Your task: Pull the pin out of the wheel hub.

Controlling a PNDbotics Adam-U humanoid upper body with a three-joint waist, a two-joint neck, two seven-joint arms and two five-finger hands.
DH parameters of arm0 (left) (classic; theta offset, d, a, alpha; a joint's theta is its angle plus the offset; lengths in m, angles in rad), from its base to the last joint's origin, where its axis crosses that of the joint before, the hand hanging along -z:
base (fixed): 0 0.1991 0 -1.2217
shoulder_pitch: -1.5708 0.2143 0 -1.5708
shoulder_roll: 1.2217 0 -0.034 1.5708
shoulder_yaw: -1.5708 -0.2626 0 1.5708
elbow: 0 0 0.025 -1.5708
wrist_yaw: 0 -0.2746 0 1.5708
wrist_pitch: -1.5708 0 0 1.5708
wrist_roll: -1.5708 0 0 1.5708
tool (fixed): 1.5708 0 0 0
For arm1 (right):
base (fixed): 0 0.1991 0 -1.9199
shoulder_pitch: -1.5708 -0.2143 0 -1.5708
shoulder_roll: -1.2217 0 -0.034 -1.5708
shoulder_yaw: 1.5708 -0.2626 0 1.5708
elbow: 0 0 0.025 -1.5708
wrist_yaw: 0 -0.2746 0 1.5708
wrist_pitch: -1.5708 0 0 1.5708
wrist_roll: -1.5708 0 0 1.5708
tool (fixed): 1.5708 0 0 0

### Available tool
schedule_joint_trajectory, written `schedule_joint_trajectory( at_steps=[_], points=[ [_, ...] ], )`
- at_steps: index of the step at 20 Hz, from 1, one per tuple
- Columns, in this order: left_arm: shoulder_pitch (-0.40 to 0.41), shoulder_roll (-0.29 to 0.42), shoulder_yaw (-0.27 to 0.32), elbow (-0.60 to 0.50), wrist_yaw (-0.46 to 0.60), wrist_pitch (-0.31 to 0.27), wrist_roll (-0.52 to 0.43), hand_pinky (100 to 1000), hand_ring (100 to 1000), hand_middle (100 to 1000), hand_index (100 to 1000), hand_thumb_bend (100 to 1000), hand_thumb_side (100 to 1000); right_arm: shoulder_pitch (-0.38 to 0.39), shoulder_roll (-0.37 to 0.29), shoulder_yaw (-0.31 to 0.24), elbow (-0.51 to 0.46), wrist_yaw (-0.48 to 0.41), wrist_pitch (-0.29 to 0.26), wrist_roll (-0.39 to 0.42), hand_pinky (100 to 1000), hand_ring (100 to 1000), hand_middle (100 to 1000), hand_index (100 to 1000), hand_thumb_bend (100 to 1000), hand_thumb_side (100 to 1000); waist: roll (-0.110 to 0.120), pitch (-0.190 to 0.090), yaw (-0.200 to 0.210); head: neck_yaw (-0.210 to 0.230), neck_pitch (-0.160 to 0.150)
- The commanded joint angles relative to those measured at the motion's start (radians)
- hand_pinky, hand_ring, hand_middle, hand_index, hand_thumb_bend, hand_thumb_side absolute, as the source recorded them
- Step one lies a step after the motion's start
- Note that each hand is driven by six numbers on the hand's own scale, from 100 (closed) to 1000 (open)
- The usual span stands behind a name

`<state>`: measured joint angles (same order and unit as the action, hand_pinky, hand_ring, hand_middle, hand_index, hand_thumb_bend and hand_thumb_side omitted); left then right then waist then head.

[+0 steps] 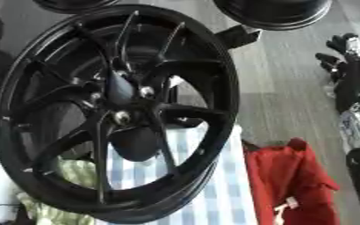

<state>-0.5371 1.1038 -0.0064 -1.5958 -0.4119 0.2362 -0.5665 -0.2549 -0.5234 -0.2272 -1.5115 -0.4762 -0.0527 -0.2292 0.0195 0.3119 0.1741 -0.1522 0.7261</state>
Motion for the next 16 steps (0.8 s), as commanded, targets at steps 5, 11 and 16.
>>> schedule_joint_trajectory(
  at_steps=[5, 11, 16],
  points=[
    [0.046, 0.032, 0.027, -0.002, 0.01, -0.01, -0.023, 876, 834, 778, 825, 380, 351, -0.012, -0.031, -0.009, -0.02, -0.005, 0.0, -0.002, 914, 752, 818, 829, 100, 805, -0.003, -0.013, 0.0, 0.007, -0.027],
    [0.06, 0.024, 0.033, 0.023, 0.004, -0.029, -0.013, 879, 839, 785, 834, 512, 580, -0.011, -0.033, -0.008, -0.019, -0.003, 0.001, -0.001, 915, 753, 818, 829, 100, 804, -0.003, -0.016, 0.003, 0.005, -0.036],
    [0.057, 0.013, 0.034, 0.024, 0.021, -0.034, -0.017, 876, 836, 783, 829, 436, 578, -0.012, -0.033, -0.007, -0.019, -0.003, 0.001, 0.0, 915, 753, 818, 829, 100, 804, -0.002, -0.017, 0.002, 0.006, -0.041]
  ],
)
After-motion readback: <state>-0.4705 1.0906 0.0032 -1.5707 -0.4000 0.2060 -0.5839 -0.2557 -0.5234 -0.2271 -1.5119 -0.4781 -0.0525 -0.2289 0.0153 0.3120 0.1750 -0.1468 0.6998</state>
